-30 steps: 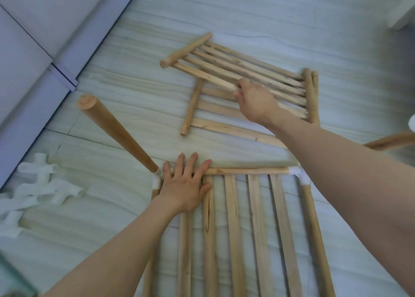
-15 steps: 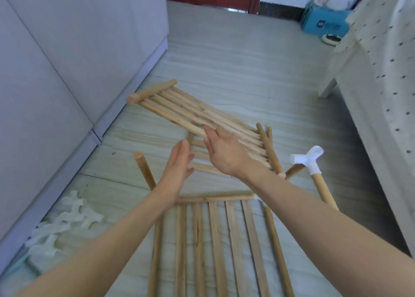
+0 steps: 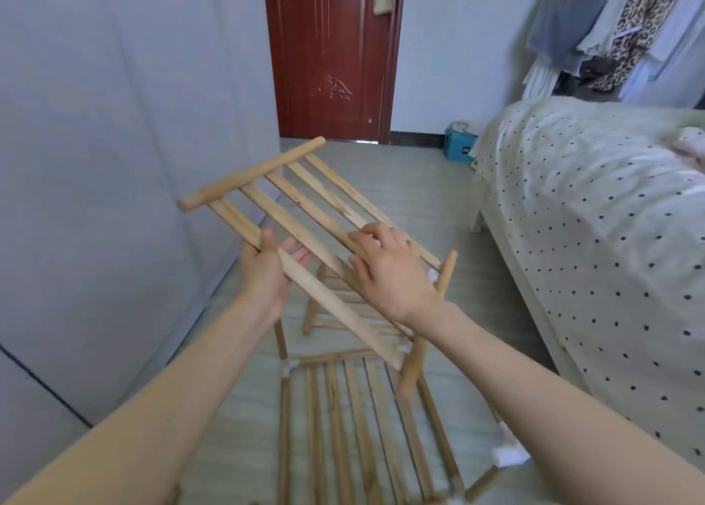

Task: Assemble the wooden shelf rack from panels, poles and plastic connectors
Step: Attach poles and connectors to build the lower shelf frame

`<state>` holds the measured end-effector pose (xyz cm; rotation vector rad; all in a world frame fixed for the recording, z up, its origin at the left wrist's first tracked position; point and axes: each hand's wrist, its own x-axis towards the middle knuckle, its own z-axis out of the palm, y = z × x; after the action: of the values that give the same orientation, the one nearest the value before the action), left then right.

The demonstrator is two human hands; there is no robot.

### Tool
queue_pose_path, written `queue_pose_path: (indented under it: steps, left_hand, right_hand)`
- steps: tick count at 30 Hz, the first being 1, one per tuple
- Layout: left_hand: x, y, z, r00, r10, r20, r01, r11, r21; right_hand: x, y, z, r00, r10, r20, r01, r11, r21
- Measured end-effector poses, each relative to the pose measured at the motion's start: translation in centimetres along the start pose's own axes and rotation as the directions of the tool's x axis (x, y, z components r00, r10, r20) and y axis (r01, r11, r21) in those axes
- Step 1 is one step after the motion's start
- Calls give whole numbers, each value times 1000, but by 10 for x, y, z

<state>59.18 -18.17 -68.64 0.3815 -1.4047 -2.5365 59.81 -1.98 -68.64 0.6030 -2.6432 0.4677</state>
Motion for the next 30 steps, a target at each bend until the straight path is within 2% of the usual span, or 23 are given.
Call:
queue_pose_path:
  steps: [2, 5, 8, 10, 12, 14, 17, 18, 19, 20, 21, 22, 23, 24, 25, 27, 30]
  left_hand:
    - [-13, 16, -3, 997, 72, -21, -71, 996, 49]
    - [-29, 33, -5, 984, 177, -3, -174, 973, 148]
    - [-41, 46, -3, 968, 251, 26, -250, 938, 241]
    - [-46, 55, 2, 961, 272, 54, -276, 929, 245]
    - [-47, 63, 8, 960, 272, 66, -280, 927, 249]
    - [-46, 70, 14, 963, 261, 62, -268, 926, 267]
    - [-43, 75, 26, 963, 256, 88, -270, 883, 384]
    - [-43, 75, 30, 953, 283, 112, -300, 807, 509]
    - [-44, 72, 33, 935, 324, 146, -334, 658, 675]
    - [-48, 69, 36, 903, 389, 183, -363, 460, 811]
    - [-54, 64, 38, 844, 478, 243, -402, 264, 877]
    - [-62, 58, 40, 761, 560, 327, -463, 116, 879]
    - [-69, 49, 43, 683, 601, 415, -543, 37, 839]
    - [-76, 40, 46, 646, 589, 485, -620, 34, 784]
    - [-82, 30, 49, 654, 544, 526, -670, 93, 737]
    - [-88, 9, 54, 749, 389, 536, -643, 232, 730]
    - [-80, -18, 57, 867, 140, 477, -496, 327, 805]
  right_hand:
    - [-4, 8, -21, 991, 133, -31, -135, 987, -89]
    - [-13, 16, -38, 948, 318, 4, -316, 944, -100]
    - [-21, 19, -47, 896, 439, 61, -441, 897, 31]
    - [-24, 21, -55, 873, 473, 118, -487, 847, 214]
    - [-28, 22, -67, 853, 500, 149, -509, 736, 445]
    - [-32, 26, -78, 827, 528, 196, -506, 545, 668]
    - [-40, 28, -86, 806, 550, 218, -425, 282, 860]
    - [-42, 27, -87, 801, 559, 214, -402, 237, 885]
    - [-44, 26, -85, 796, 566, 214, -385, 201, 901]
    - [-45, 24, -83, 790, 574, 214, -373, 174, 912]
    - [-46, 21, -80, 783, 585, 212, -366, 157, 917]
    - [-46, 18, -76, 771, 603, 205, -365, 155, 918]
    - [-45, 16, -72, 755, 628, 191, -371, 169, 913]
    - [-45, 14, -67, 739, 651, 175, -378, 186, 907]
    - [-45, 12, -62, 725, 669, 167, -385, 192, 903]
    - [-45, 9, -52, 703, 686, 186, -392, 156, 906]
    - [-47, 9, -39, 717, 658, 228, -420, 148, 895]
